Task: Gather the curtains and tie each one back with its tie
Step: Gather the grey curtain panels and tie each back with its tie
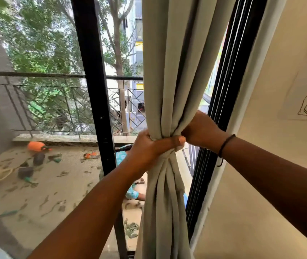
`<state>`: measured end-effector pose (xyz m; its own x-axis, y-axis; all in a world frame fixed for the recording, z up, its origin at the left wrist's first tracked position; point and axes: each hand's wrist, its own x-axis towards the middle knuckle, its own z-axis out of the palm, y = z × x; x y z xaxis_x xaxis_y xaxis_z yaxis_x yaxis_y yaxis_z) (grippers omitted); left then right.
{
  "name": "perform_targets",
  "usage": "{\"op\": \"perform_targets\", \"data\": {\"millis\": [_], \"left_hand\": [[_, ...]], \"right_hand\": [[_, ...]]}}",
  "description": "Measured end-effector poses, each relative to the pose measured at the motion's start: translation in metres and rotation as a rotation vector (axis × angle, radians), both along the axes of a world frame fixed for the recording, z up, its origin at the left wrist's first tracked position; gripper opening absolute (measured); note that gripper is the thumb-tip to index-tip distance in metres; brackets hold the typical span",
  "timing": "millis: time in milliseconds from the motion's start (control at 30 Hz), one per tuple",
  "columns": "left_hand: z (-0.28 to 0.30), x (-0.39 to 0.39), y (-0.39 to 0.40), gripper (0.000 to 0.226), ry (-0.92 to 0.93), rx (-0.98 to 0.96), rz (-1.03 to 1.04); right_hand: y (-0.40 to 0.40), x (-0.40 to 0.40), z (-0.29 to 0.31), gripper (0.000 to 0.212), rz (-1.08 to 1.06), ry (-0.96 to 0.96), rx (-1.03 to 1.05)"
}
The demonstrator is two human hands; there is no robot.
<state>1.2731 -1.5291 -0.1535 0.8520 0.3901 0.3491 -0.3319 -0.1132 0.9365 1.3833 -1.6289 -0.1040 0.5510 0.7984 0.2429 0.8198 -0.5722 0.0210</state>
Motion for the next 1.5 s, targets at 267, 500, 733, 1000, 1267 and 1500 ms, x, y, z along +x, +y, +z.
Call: {"op": "perform_targets", "data": {"millis": [267, 500, 733, 1000, 1267, 1500], "left_hand": [[0.005, -0.023, 0.018, 0.013, -0.015, -0.294, -0.004], [0.009, -0.046, 0.037, 0.015, 0.036, -0.259, -0.158], [-0.091, -0.083, 0.041, 0.072, 0.035, 0.092, 0.140], [-0.165, -0.138, 0.030, 0.029, 0.224, 0.172, 0.094], [-0.156, -0.135, 0.011, 0.019, 0.257, -0.105, 0.317], [-0.151, -0.134, -0.026, 0.025, 0.325, -0.110, 0.004]], "right_hand": [[0.038, -0.027, -0.017, 0.037, -0.213, -0.043, -0.030], [0.049, -0.059, -0.018, 0.031, -0.228, 0.291, -0.109], [0.012, -0.069, -0.134, 0.041, -0.088, 1.358, 0.632], [-0.008, -0.126, -0.176, 0.029, -0.141, 1.330, 1.012], [-0.016, -0.144, -0.189, 0.032, -0.157, 1.131, 1.272], [-0.077, -0.141, -0.195, 0.025, -0.100, 1.202, 1.022]]}}
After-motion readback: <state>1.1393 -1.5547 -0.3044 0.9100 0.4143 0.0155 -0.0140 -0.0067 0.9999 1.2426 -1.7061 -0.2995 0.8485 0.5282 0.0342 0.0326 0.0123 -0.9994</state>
